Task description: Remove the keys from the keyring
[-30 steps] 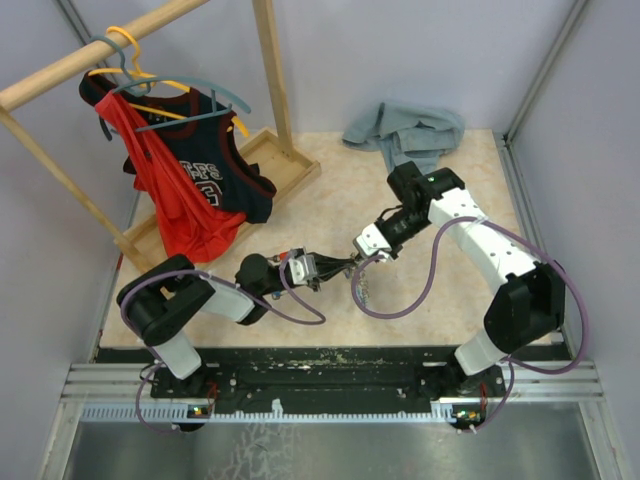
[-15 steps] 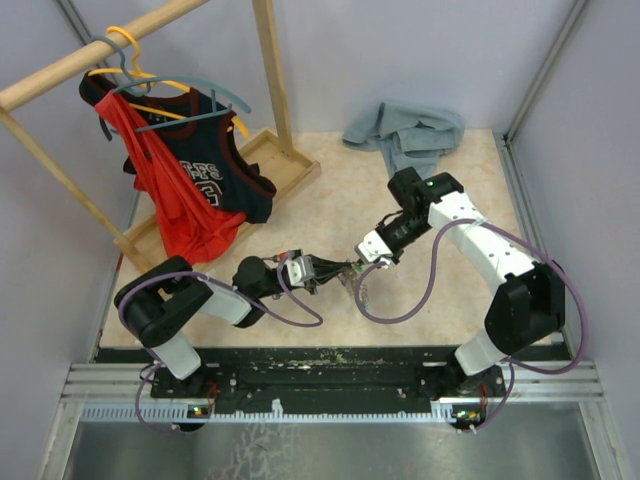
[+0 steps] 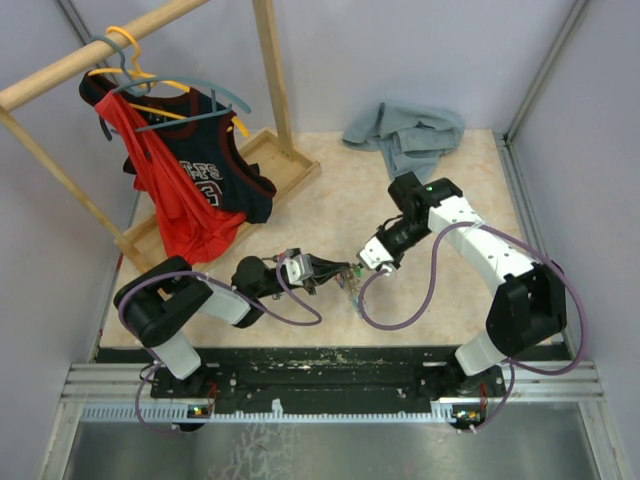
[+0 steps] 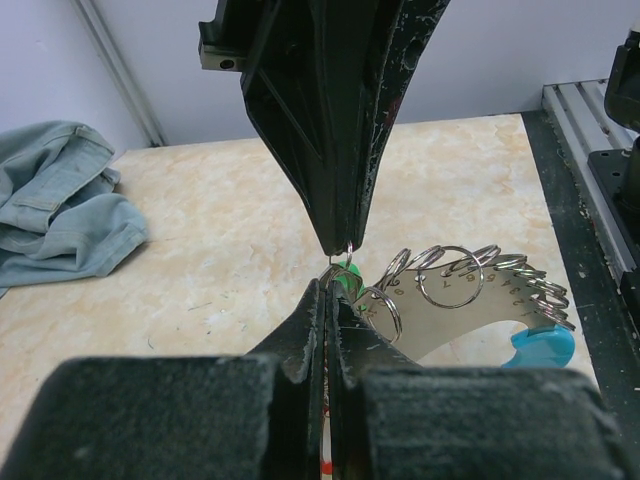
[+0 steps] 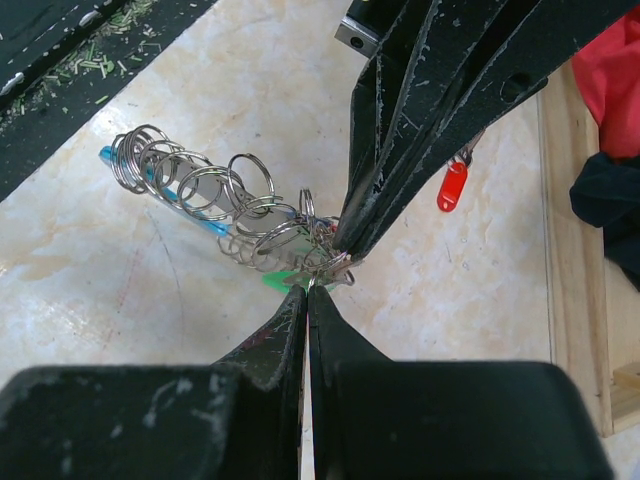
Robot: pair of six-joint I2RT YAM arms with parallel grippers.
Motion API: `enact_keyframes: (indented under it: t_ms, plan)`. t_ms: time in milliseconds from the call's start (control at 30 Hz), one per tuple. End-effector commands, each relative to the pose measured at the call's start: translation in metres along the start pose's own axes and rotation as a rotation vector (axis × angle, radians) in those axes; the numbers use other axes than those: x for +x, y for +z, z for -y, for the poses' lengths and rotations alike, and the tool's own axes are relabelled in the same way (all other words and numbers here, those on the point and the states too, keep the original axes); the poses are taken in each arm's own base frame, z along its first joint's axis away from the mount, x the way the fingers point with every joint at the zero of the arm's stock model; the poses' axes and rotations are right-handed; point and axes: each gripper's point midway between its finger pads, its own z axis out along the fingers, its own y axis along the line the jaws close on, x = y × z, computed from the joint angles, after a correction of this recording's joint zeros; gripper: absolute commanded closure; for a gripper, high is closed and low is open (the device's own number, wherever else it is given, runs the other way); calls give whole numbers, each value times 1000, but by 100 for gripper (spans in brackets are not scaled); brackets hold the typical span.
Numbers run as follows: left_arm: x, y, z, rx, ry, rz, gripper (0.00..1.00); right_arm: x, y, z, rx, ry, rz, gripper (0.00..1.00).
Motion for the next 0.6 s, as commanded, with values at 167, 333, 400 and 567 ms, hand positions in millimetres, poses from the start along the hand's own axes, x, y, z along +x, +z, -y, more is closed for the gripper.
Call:
enact_keyframes:
  t_ms: [167,333,400,567]
  plan:
    - [-73,3,-13,-22,154,261,98,-31,-17,10,47,5,46,100]
    - [-72,5,-10,0,161,259,80,-47,-26,16,69,10,80,100]
    - [-70,6,-9,7,161,254,79,-50,-26,16,69,10,87,100]
    - [-72,8,-10,8,173,257,77,-47,-24,15,64,14,87,100]
